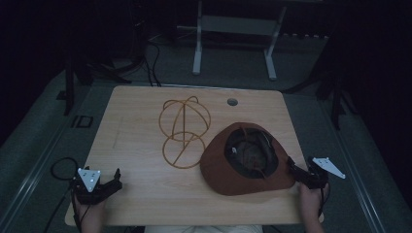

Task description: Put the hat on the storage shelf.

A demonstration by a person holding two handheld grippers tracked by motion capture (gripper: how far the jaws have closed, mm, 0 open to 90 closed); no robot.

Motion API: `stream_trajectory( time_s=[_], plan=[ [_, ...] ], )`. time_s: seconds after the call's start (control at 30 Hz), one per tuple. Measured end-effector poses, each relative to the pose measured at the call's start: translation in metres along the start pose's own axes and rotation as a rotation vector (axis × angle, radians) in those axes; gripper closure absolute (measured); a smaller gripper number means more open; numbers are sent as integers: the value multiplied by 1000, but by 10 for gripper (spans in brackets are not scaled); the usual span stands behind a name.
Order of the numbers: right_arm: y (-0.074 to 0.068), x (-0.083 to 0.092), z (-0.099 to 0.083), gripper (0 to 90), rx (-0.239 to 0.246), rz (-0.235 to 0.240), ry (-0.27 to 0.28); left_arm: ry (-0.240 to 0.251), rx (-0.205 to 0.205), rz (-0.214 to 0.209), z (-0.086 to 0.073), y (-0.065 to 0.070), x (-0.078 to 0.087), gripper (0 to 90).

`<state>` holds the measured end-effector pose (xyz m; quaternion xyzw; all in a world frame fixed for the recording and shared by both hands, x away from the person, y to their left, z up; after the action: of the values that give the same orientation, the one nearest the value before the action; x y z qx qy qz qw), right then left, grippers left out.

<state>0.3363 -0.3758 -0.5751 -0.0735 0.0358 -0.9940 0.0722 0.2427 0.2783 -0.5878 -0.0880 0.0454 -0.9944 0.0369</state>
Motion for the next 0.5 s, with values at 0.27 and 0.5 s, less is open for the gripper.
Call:
stream_trajectory(
  time_s=[0.27,0.5],
  plan=[
    [-1,-1,-1,140,10,-4,-14,-5,2,0,0,0,0,40],
    [-1,-2,-1,140,10,-2,-24,-6,2,-2,-1,0,0,40]
  ],
)
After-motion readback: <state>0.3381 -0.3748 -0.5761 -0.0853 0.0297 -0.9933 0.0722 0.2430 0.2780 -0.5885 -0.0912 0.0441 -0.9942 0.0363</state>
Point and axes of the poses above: each handheld gripper's, and its own axes: x roughly backward along the jaws, z roughly out of its top, y roughly to its right, the point moved 2 cm from there along -x, roughly forward along the jaws, and after that the axes turned 14 degrees about y, right-handed, at the moved point
